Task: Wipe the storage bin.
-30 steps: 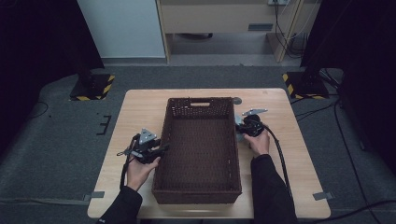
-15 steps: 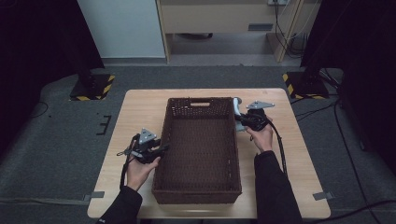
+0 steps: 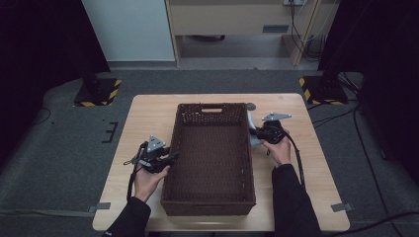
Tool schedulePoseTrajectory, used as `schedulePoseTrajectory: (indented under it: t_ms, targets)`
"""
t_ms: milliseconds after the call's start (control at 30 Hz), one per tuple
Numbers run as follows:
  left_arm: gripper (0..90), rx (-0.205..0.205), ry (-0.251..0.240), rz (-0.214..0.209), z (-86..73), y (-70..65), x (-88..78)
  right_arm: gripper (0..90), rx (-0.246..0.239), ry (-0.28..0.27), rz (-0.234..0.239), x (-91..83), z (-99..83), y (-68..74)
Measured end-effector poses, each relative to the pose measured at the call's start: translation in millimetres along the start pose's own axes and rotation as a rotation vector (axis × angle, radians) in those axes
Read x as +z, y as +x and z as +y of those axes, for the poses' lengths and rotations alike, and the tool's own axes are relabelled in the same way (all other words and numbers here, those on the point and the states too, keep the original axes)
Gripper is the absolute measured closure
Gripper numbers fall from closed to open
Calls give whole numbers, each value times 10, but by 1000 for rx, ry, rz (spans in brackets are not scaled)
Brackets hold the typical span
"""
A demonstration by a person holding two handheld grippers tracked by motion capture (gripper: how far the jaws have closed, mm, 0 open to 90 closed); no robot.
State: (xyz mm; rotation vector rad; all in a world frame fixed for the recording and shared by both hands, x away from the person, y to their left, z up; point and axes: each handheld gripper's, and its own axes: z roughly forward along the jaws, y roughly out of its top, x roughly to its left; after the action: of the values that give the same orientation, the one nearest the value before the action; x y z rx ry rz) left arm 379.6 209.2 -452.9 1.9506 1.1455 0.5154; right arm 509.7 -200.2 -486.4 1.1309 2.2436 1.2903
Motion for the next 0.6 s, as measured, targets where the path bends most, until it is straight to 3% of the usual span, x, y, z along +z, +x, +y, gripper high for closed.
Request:
schedulePoseTrajectory:
  t_ms: [67,133,267,433,500,600]
  targets:
    - [591,-2,-1,1,0,0,1,840,-15,-51,20,-112,92,19]
    - [591,-2,-1,2,0,1,2,840,-32,-54,31,-152,127,46]
    - [592,-4,-2,1,2,5,6,840,-47,-3,19,-104,70,47]
    - [595,-4,-2,2,10,7,16,839,-28,124,6,84,-170,12]
    - [595,-6,-4,1,12,9,21,839,-24,149,12,136,-254,9]
    - [595,-8,-6,-1,13,14,26,839,-12,144,14,107,-266,23]
